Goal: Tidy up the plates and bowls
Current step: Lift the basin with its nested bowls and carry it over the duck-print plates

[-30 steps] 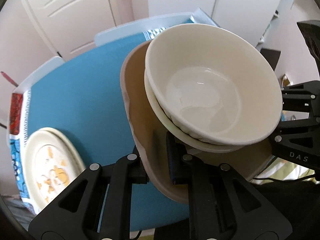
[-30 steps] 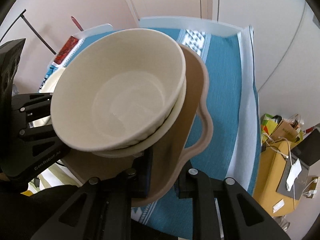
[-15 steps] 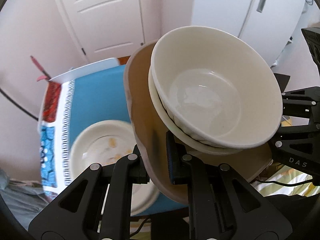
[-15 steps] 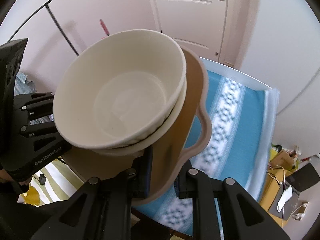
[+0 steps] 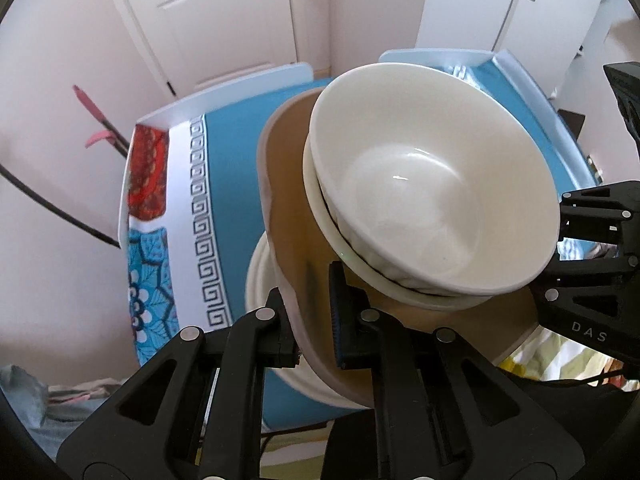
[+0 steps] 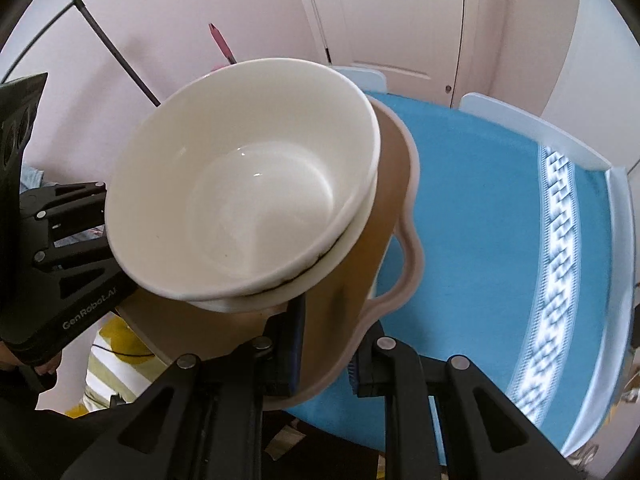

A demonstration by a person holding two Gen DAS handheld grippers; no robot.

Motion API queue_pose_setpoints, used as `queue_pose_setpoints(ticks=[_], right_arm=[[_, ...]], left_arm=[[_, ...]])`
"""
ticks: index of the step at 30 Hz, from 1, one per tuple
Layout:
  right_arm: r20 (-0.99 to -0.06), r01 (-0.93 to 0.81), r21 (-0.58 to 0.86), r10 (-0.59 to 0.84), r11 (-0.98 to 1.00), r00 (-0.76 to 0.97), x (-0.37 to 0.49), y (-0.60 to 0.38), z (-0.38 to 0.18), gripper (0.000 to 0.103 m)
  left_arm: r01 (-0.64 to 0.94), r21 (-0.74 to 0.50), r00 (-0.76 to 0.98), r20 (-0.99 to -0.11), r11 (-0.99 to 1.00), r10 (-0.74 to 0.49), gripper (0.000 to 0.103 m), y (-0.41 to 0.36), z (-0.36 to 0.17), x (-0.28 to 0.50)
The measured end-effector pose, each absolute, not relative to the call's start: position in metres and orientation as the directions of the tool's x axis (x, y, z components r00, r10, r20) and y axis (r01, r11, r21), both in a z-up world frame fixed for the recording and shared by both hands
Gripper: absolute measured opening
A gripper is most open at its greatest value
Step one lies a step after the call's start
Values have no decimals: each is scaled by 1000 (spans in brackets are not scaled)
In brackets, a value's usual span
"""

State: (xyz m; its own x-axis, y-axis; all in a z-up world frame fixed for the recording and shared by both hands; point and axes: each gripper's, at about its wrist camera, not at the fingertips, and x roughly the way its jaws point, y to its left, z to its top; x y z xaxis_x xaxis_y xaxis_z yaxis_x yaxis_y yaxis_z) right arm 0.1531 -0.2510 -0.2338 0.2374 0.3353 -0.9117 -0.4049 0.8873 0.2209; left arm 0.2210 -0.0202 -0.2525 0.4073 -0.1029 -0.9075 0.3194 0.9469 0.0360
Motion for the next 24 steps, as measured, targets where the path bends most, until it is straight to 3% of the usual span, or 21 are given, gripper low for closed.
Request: queue_pose_setpoints(ticks=[13,24], right_arm=[[-943,-436,141,254,889,213,139,-223,-275,17],[-942,-382,201,284,902,176,146,-229,-277,17]], left_arm=[[298,-32,335,-932,954,-136,7,0,-305,203],[316,-28,286,-950,948,-123,12,-2,-309,204]])
